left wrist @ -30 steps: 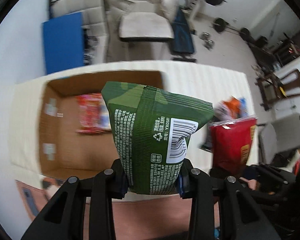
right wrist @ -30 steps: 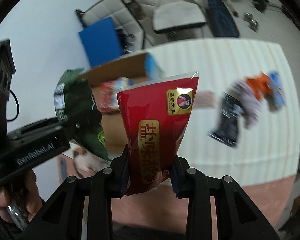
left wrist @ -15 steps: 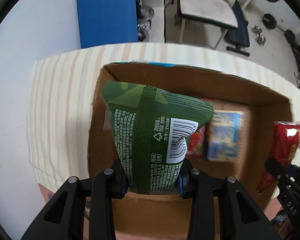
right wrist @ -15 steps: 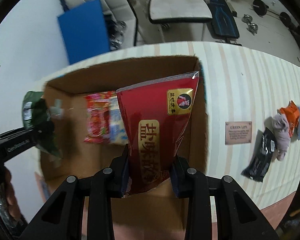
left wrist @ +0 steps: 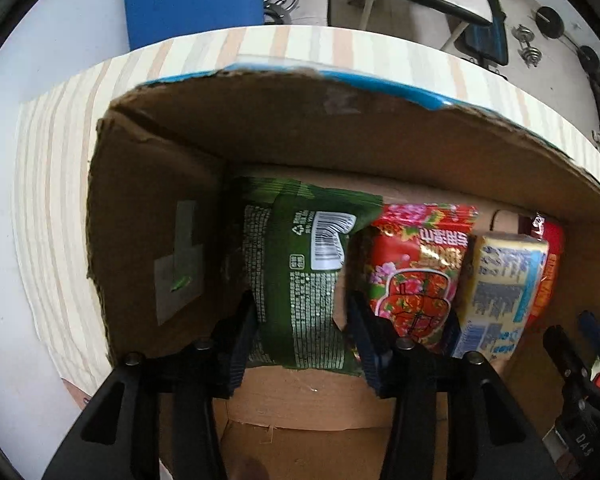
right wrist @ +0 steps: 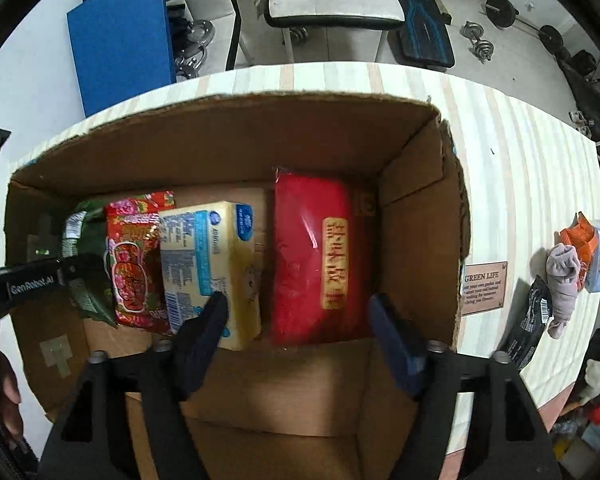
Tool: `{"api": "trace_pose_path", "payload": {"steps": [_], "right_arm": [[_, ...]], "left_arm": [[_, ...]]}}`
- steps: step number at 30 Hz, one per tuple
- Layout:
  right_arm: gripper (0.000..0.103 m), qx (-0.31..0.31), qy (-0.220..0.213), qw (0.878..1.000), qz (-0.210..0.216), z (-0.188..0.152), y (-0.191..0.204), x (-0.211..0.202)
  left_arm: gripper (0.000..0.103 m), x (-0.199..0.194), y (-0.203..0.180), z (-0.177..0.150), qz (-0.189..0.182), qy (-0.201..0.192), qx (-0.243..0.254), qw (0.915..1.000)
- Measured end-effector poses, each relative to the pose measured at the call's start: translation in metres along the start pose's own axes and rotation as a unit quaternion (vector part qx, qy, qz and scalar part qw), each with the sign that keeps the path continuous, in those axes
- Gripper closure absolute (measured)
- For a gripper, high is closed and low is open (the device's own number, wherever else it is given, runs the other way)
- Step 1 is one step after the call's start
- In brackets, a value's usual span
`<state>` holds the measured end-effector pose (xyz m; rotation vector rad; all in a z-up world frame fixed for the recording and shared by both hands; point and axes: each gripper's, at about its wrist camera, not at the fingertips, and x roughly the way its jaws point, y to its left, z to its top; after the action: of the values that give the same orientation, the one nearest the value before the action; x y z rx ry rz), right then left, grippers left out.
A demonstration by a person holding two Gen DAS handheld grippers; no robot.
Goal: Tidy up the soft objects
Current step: 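Carry green bag and red box into the box and release both, then grasp the black bag with left tool while right grasps blue cartoon bag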
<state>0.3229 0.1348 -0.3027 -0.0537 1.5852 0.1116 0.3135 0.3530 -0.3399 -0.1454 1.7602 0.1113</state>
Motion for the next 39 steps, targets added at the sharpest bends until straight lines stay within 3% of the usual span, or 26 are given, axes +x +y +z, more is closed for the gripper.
{"api": "trace_pose_path", "payload": {"steps": [2,4,6,19,39], "right_arm": [[0.022,0.000,0.001,1.000,0.000,0.000,0.000,-0.004],[0.013,-0.001,0.000,1.000,-0.002,-0.002,0.000,-0.007],[0.003,-0.004,0.000,1.000,0.006,-0.007,0.002,-0.011],[0.000,-0.011,-0.020,1.000,0.019,-0.050,0.005,-0.037],[0.000,-0.039,-0.102,0.993,0.042,-0.164,-0.010,-0.126]], "left_arm": [[0.046,-0.005,0.000,-0.005,-0.012,-0.008,-0.001,0.9999],[0.014,-0.013,0.000,-0.012,-0.016,-0.019,-0.002,0.9997],[0.006,-0.022,-0.003,-0.021,-0.013,-0.037,0.004,0.9992],[0.005,-0.059,-0.006,-0.077,-0.017,-0.114,0.000,0.9933],[0.005,-0.131,-0.034,-0.223,0.001,-0.230,0.004,0.9732]]}}
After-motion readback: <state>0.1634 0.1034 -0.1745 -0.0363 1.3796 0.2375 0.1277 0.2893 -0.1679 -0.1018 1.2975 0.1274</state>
